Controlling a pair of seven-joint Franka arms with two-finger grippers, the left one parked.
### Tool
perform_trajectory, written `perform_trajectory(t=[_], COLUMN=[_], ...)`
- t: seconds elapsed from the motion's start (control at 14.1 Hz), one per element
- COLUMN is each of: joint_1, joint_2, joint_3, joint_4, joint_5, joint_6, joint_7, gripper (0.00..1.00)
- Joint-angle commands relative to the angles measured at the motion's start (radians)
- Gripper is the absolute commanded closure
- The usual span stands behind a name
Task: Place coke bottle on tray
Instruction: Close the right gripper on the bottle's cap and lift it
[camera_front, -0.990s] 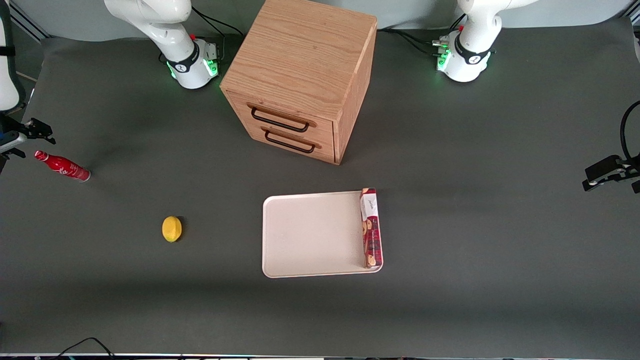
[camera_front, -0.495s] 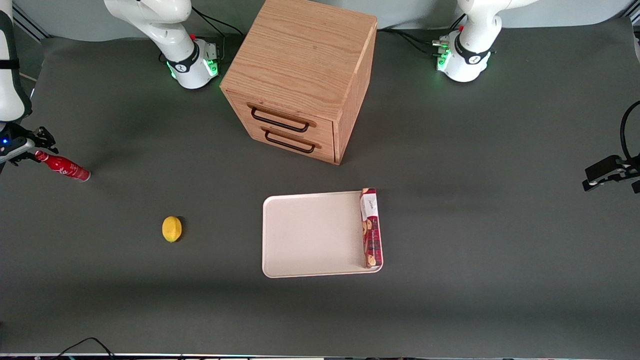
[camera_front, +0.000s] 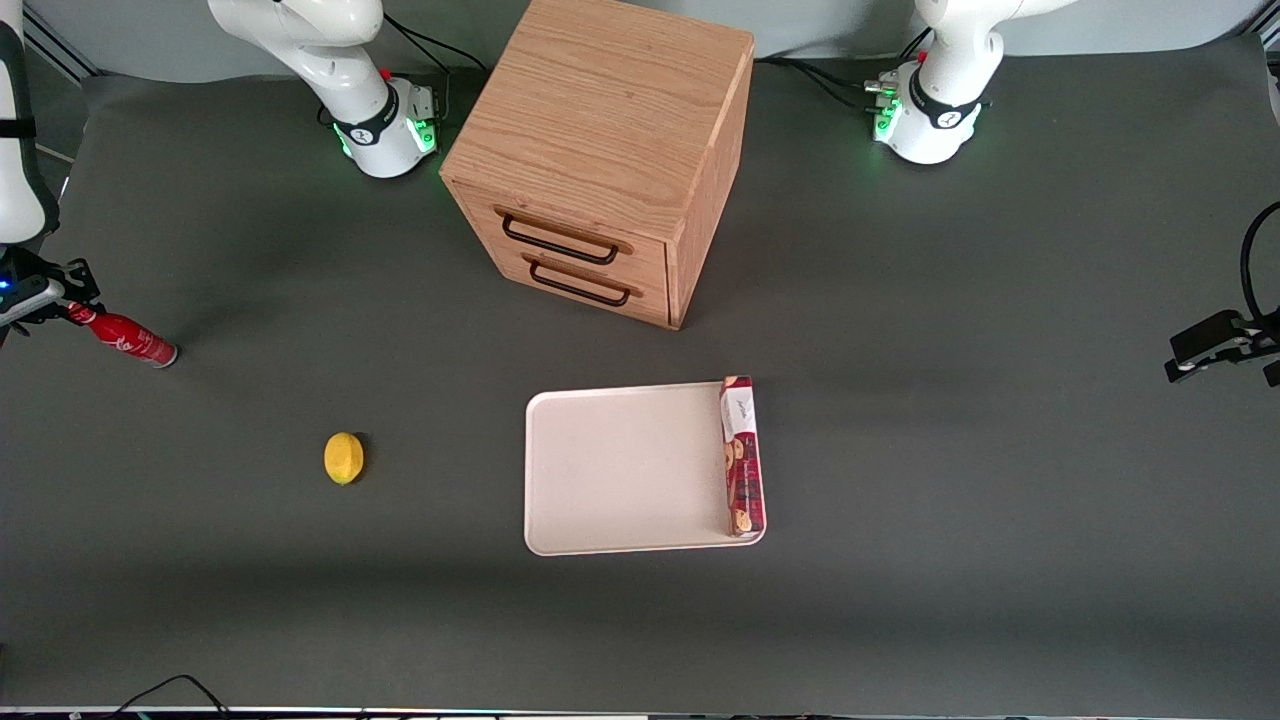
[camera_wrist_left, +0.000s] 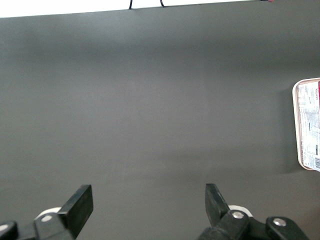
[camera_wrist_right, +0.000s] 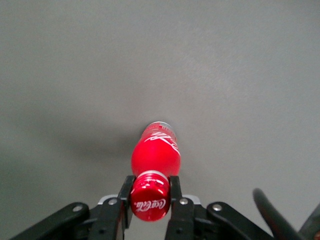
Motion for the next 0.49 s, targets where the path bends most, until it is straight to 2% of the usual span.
perform_trajectory(t=[0.0, 0.28, 0.42], joint_1=[0.015, 0.015, 0.015], joint_2=[-0.037, -0.035, -0.04], joint_3=[0.017, 0.135, 0.21], joint_4=[0.139, 0.432, 0.586], joint_5=[0.033, 0.009, -0.025], joint_6=[-0.193, -0.527, -0.691], joint_7=[0.018, 0.159, 0.258], gripper=[1.0, 1.0, 1.0])
